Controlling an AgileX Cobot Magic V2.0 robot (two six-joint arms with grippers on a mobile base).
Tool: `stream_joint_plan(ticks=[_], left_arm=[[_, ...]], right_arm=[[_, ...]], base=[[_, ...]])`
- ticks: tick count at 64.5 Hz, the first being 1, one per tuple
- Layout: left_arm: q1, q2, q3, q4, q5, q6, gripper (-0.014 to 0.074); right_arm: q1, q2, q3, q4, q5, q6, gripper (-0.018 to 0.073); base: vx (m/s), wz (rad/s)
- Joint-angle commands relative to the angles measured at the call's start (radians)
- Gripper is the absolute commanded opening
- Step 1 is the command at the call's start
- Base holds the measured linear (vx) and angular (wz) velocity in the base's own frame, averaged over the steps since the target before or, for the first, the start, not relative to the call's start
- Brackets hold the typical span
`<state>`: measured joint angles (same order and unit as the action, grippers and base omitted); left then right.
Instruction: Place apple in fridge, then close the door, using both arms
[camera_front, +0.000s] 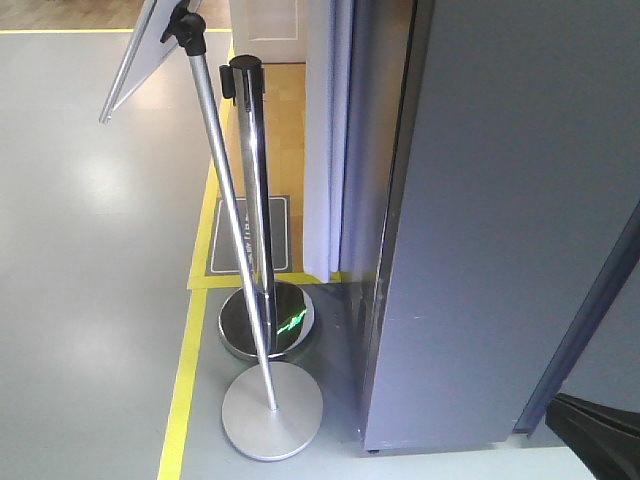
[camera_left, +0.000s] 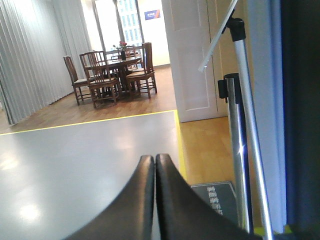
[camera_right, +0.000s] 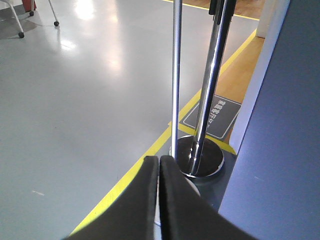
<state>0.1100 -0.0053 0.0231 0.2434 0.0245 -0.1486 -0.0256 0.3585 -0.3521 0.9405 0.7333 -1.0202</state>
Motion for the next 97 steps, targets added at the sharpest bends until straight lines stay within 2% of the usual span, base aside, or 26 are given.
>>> stream_joint_plan(ticks=[1, 97], left_arm=[[-0.007, -0.02, 0.03, -0.008, -0.036, 0.006, -0.0007], [-0.01, -0.022, 0.03, -0.008, -0.053, 0.003, -0.0007]], right_arm=[[-0.001, 0.006, -0.028, 0.037, -0.032, -0.007, -0.0002], [-0.001, 0.006, -0.028, 0.037, -0.032, -0.007, -0.0002]], base=[[0.0, 0.0], [0.0, 0.0]])
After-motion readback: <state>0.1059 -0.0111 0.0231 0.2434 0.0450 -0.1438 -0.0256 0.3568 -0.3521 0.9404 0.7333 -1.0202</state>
